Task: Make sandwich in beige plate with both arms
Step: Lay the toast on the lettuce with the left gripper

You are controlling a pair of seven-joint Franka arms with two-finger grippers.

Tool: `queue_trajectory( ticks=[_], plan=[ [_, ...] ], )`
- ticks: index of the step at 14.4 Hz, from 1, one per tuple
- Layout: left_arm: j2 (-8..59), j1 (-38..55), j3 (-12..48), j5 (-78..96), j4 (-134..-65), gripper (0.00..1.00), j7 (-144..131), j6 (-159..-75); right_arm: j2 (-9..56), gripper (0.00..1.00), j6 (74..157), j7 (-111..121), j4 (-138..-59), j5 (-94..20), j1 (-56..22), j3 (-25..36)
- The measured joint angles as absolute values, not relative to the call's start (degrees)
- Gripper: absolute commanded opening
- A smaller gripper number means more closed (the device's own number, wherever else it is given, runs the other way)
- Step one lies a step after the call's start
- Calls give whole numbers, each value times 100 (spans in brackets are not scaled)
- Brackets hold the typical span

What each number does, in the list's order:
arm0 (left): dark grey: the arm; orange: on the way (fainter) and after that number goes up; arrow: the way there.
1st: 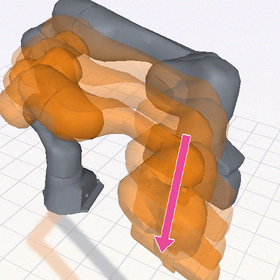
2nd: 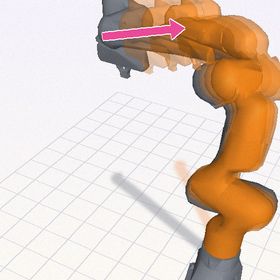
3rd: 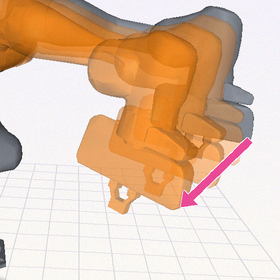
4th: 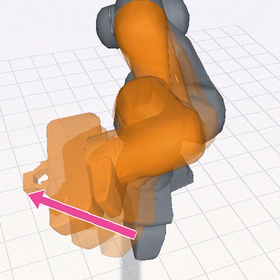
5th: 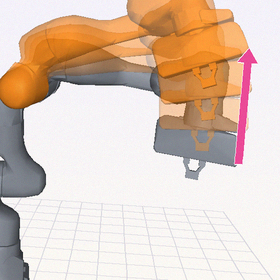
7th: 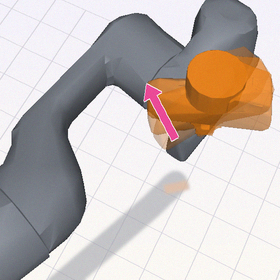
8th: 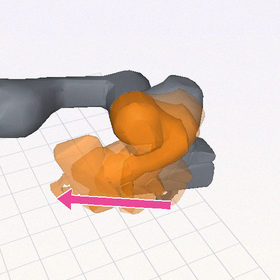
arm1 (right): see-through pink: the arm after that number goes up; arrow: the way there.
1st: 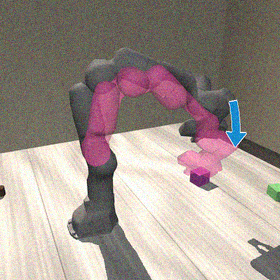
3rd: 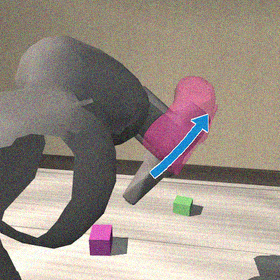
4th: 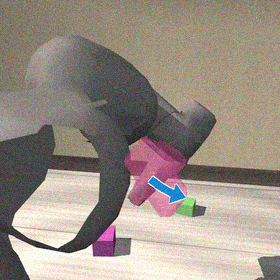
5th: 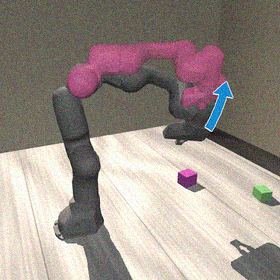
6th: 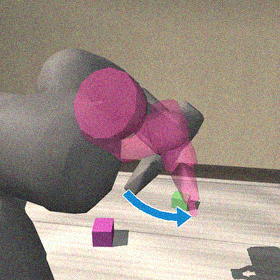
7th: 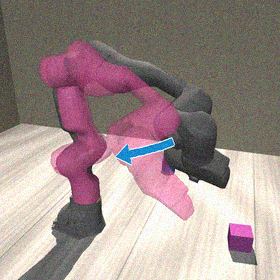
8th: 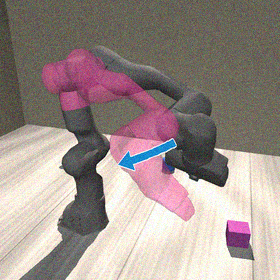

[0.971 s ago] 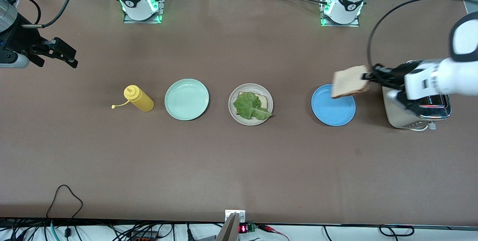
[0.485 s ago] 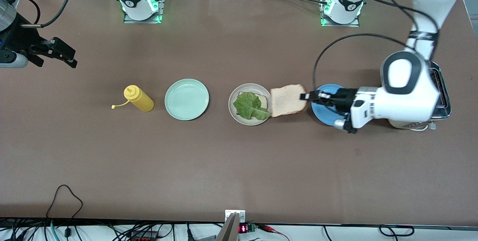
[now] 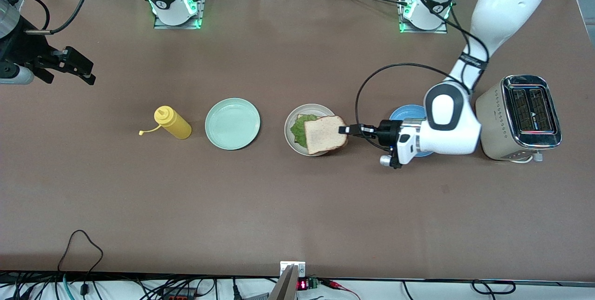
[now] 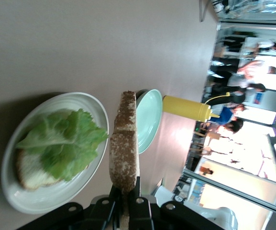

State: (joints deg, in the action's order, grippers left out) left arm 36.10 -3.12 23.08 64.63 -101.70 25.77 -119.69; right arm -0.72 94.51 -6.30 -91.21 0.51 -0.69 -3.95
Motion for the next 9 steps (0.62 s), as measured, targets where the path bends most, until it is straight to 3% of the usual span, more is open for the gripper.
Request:
queue_trajectory(
  ticks=[9],
  plan=[
    [3961, -238, 2298, 7154, -10693, 2, 3921, -12364, -71, 100, 9450, -634, -9111, 50, -69, -396]
  ],
)
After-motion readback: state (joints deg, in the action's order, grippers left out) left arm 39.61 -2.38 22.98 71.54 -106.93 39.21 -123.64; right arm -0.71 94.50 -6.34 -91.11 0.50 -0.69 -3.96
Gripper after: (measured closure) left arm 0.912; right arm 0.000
